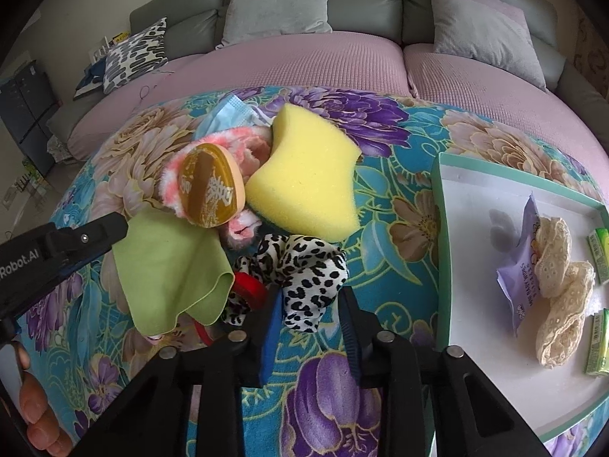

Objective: Organize soft objects
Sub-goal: 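Grasp the green cloth with the left tool while the right tool grasps the leopard-print scrunchie, then lift the green cloth with the left tool while the right tool lifts the scrunchie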

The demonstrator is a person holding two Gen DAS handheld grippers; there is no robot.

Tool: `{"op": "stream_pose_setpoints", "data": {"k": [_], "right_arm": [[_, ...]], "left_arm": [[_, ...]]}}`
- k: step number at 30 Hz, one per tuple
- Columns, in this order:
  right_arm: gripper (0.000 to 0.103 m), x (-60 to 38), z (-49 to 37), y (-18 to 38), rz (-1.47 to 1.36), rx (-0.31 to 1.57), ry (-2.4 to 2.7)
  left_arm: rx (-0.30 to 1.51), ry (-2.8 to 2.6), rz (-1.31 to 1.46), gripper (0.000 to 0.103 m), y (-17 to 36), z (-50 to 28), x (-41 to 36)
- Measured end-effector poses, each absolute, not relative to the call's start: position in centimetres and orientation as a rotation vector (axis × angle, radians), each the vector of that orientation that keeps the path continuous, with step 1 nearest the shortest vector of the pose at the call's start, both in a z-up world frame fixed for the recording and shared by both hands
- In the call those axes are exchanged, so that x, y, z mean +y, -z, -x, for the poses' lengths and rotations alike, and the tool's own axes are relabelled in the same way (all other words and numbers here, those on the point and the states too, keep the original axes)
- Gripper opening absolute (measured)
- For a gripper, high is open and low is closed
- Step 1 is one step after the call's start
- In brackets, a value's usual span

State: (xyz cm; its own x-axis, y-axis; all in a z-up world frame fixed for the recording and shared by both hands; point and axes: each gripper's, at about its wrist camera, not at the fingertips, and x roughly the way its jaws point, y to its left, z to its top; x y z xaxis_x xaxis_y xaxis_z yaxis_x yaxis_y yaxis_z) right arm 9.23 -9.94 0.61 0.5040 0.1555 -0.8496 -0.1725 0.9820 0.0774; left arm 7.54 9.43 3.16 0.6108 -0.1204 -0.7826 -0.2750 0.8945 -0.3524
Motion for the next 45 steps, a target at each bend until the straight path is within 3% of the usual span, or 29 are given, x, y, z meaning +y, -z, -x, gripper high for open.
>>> {"op": "stream_pose_setpoints", "data": {"k": [12, 15, 18, 29, 45], "right_arm": [[0.021, -9.8, -9.6, 0.1, 0.004, 1.049, -0.211], [0.021, -9.8, -9.6, 0.1, -0.001, 1.053, -0.212], [0.021, -9.8, -9.6, 0.1, -0.004, 1.054, -0.213], [0.015, -10.0, -9.4, -0.6, -0.011, 1.024, -0.229], [0.013, -11.3, -9.0, -1.8, -0.063, 0.993, -0.235]], "left_arm": [[0.952, -0.073, 0.398, 0.025, -2.4, -8.1, 7.9], [0.946, -0.069, 0.377, 0.011, -2.4, -8.2, 7.5], [0.933, -0.057, 0.374, 0.007, -2.7, -8.2, 7.5], [0.817, -0.008, 0.449, 0.004, -5.1, -7.2, 8.4], [0.887, 0.059, 0.402, 0.005, -4.6, -7.8, 6.3]]}}
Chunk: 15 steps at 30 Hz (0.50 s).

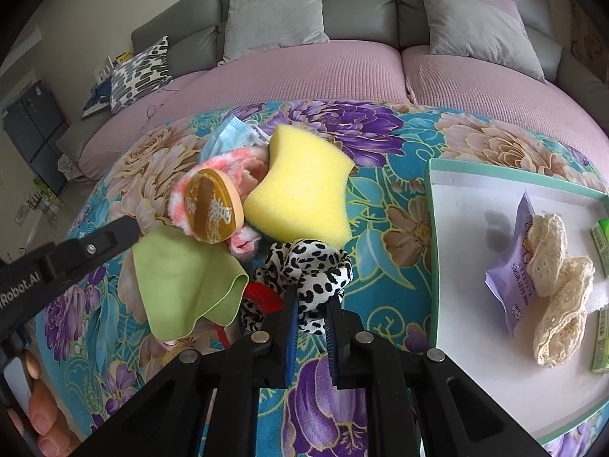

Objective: Organize soft objects
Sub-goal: 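Lift the green cloth with the left tool while the right tool lifts the scrunchie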

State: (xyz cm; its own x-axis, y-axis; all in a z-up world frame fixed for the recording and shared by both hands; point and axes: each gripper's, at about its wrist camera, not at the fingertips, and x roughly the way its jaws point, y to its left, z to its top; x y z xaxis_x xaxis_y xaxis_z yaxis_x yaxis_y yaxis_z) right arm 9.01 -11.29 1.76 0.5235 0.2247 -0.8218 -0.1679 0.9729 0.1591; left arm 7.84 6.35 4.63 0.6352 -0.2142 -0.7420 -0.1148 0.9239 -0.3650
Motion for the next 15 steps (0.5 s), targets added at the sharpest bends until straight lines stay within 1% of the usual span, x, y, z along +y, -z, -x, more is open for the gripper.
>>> {"op": "stream_pose_setpoints", "data": {"k": [3, 4, 5, 6, 7, 8, 11, 15], "right_arm": [[0.013, -11.7, -9.0, -1.8, -0.071, 0.995, -0.233], [0.013, -11.8, -9.1, -1.8, -0.075, 0.997, -0.228], [0.013, -12.0, -9.1, -1.7, -0.081, 1.001, -0.225], [0.013, -12.2, -9.1, -1.7, -0.087, 1.004, -0.222], [0.013, -12.4, -9.1, -1.7, -0.094, 1.005, -0.218], [0.013, -12.6, -9.1, -1.7, -0.097, 1.005, -0.217], [0.014, -13.0, -9.1, -1.8, -0.106, 1.004, -0.211], [0.014, -13.3, -9.2, -1.6, -0.118, 1.016, -0.209]], "left_arm": [[0.926, 0.072, 0.379, 0.008, -3.9, -8.2, 5.4], [0.938, 0.075, 0.370, 0.014, -3.7, -8.3, 5.2], [0.948, 0.075, 0.360, 0.024, -3.5, -8.4, 4.9], [0.947, 0.072, 0.353, 0.029, -3.4, -8.5, 4.5], [0.954, 0.074, 0.335, 0.039, -3.2, -8.5, 4.1], [0.959, 0.077, 0.322, 0.043, -3.1, -8.6, 3.7], [0.992, 0.104, 0.262, 0.049, -2.5, -8.8, 2.5], [1.029, 0.108, 0.193, 0.053, -1.5, -9.1, 1.1]]}}
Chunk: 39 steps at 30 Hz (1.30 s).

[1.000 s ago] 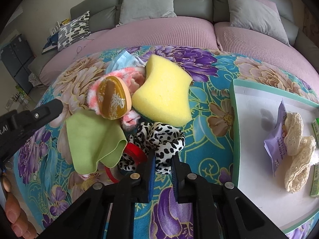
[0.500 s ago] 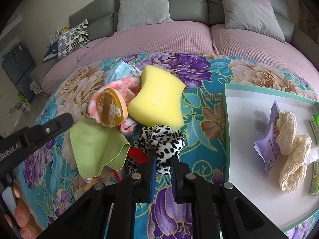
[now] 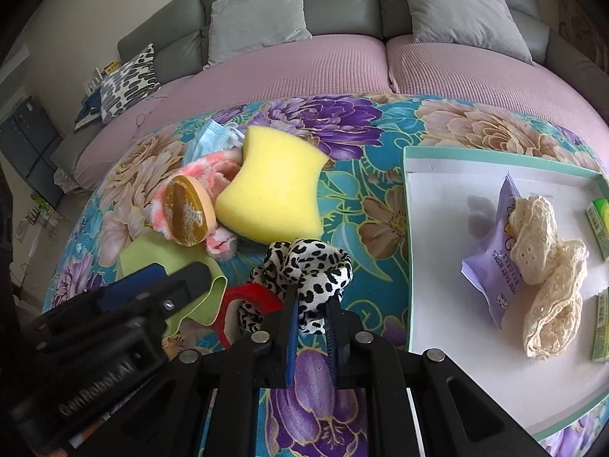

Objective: Organize soft objects
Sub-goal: 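Lift the green cloth with the left tool while the right tool lifts the scrunchie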

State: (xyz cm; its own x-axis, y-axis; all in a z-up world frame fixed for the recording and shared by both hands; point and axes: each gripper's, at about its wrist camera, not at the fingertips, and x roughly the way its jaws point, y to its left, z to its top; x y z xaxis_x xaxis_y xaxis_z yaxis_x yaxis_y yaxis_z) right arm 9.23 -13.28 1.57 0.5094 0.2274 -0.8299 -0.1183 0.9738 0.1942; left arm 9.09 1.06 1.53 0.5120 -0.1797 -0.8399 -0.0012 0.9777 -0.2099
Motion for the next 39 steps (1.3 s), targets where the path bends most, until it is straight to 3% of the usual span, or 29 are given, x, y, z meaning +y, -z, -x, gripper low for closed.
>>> {"op": "stream_pose_setpoints", "data": {"k": [8, 22, 24, 26, 30, 39], "right_arm": [[0.014, -14.3, -9.2, -1.2, -0.144, 1.038, -0.199], [0.013, -15.0, -9.2, -1.2, -0.154, 1.049, -0.183], [0.013, -15.0, -9.2, -1.1, -0.156, 1.051, -0.183], [0.013, -15.1, -9.2, -1.1, -0.157, 1.050, -0.181], [0.013, -15.1, -9.2, -1.0, -0.157, 1.052, -0.179], [0.013, -15.1, -8.6, -2.4, -0.166, 0.986, -0.197]], "left_arm": [[1.066, 0.082, 0.102, 0.060, -0.6, -9.2, -0.1], [1.086, 0.006, 0.094, 0.059, 1.1, -10.3, 0.1], [1.086, 0.003, 0.104, 0.053, 1.1, -10.3, 0.3], [1.088, -0.006, 0.113, 0.036, 1.1, -10.3, 0.6], [1.078, -0.015, 0.139, 0.015, 0.8, -10.1, 1.1], [0.973, 0.010, 0.184, 0.008, -2.3, -9.2, 1.9]]}}
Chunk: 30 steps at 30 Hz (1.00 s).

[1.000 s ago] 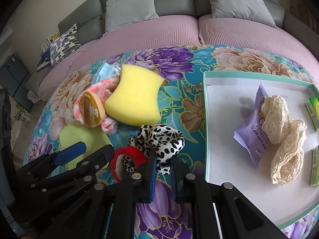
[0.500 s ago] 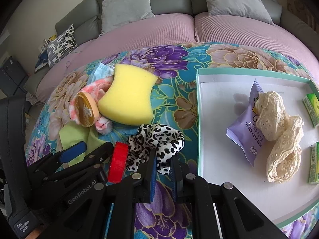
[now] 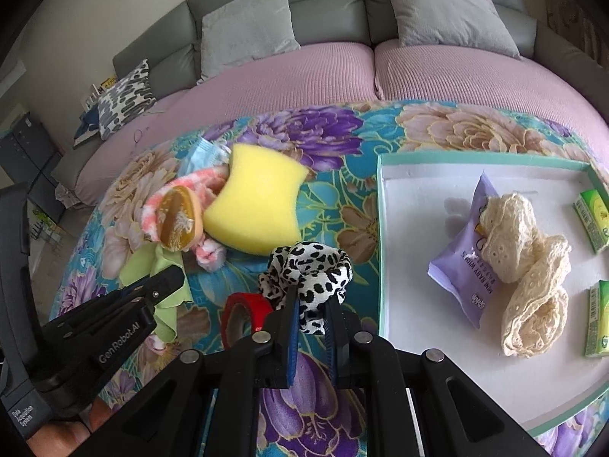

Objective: Organize soft objects
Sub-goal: 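Lift the green cloth with the left tool while the right tool lifts the scrunchie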

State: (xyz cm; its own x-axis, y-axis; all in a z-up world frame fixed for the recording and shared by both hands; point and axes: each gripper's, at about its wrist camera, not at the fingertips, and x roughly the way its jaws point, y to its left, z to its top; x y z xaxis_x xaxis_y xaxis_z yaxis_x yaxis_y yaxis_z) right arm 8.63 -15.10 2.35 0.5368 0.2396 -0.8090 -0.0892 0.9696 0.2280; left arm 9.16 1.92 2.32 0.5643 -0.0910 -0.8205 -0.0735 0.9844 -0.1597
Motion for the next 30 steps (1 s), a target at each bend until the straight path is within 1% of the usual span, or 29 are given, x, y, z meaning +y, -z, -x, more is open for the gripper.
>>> {"op": "stream_pose_setpoints", "data": {"k": [6, 16, 30], "right_arm": [[0.012, -15.6, -7.9, -4.4, -0.193, 0.915, -0.209], [0.012, -17.8, -4.7, -9.9, -0.235, 0.712, -0.175], [0.012, -18.9, -4.5, -10.0, -0.241, 0.715, -0.149]], "left_arm": [[0.872, 0.021, 0.203, 0.008, -5.7, -7.8, 2.6], [0.669, 0.003, 0.211, 0.008, -11.8, -4.4, 3.7], [0.621, 0.023, 0.189, 0.008, -13.5, -3.6, 2.3]]}}
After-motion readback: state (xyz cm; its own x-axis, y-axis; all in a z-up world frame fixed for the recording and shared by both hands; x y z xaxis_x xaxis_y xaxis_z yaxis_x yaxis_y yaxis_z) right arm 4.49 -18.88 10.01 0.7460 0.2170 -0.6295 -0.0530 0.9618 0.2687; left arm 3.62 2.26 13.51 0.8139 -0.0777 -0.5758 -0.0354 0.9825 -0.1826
